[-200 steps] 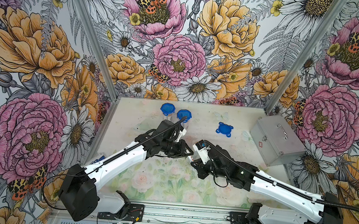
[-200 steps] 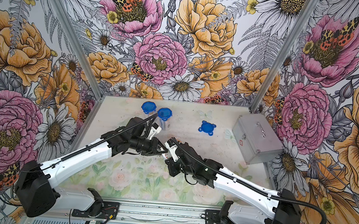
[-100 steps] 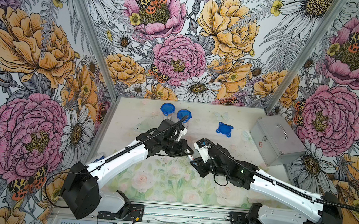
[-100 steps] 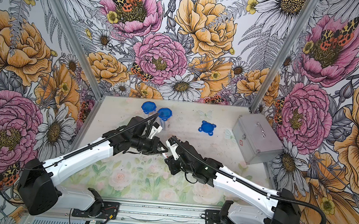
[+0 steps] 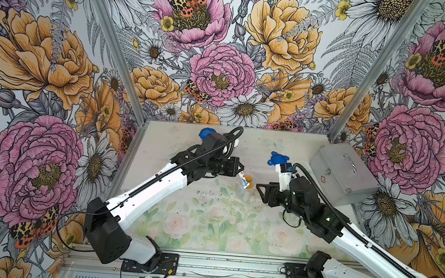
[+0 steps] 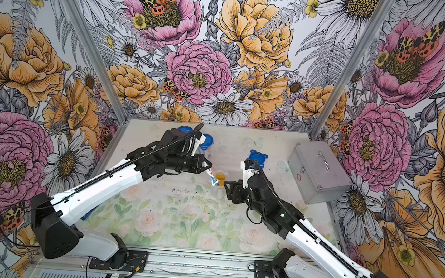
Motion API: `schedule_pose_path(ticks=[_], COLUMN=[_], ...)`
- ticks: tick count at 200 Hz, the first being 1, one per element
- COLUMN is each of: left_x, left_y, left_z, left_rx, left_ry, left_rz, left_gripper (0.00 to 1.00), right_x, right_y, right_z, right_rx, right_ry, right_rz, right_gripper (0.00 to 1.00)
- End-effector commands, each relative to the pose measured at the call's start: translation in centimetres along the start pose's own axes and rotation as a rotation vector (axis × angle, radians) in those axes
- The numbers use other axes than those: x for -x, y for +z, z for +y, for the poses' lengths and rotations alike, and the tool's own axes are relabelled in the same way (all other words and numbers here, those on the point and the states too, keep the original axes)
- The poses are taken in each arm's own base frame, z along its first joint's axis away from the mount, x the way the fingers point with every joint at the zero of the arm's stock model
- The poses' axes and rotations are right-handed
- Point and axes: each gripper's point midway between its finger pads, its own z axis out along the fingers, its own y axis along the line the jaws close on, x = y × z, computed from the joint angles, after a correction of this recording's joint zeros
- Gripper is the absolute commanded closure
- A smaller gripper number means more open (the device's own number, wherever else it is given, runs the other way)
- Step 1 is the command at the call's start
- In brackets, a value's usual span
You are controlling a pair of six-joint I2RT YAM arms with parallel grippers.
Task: Pack away toiletry kits
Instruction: Place the toiletry item into the container.
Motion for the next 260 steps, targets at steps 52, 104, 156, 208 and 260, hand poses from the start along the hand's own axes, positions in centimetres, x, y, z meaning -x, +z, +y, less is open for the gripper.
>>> schedule_pose_path(ticks=[52,104,156,208,260], left_x=[2.8,1.7,0.8,0.0,-0.8], left_y=[3.4,5.3,6.6,7.3,8.6], left_z=[0.9,1.1,1.8,2.5,2.4], left_rx=[0.263,0.367,0.45,0.51,0.491], left_ry=[0.258,0.384,0.459,0.494,0.504], left_rz=[-0.053,-0.007,0.022,0.045,0.08], left_gripper=[1.0,1.0,1.0,1.0,0.95], right_x=[-0.4,-0.4,-0.6,-0.7,-0.5], right_y=[-0.5,-0.9,-0.6,-0.3,0.1], right_z=[-3.4,-4.7,-5.7,-6.3,-6.8], right_rx=[-0.152,-0.198,-0.24,-0.255,-0.269], right_ry=[0.089,0.107,0.118,0.127,0.136], right_rz=[0.02,0.027,0.061,0.073,0.081], right_gripper=[0.27,0.26,0.26,0.26,0.26])
